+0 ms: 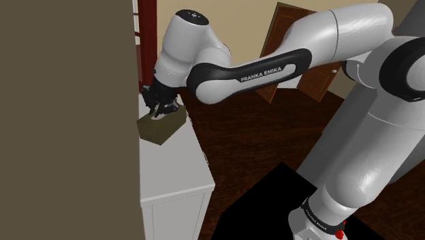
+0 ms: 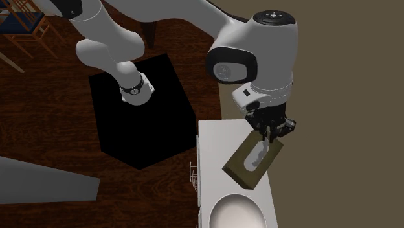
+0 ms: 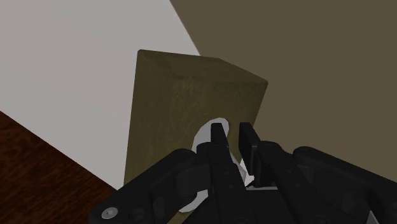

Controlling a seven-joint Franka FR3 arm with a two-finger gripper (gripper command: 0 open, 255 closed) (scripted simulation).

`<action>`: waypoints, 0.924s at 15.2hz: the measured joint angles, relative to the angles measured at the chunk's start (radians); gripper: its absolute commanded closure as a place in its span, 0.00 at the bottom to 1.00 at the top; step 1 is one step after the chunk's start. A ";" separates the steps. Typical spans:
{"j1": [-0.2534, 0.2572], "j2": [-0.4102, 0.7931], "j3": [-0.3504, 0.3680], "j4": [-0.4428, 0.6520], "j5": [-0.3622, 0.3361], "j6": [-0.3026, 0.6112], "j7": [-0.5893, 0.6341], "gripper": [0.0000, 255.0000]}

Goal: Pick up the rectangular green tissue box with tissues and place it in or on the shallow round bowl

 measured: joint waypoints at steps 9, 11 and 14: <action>-0.035 0.089 -0.036 0.163 -0.003 -0.078 -0.120 1.00; -0.038 0.134 -0.051 0.233 -0.015 -0.109 -0.156 1.00; -0.047 0.194 -0.071 0.324 -0.026 -0.143 -0.212 1.00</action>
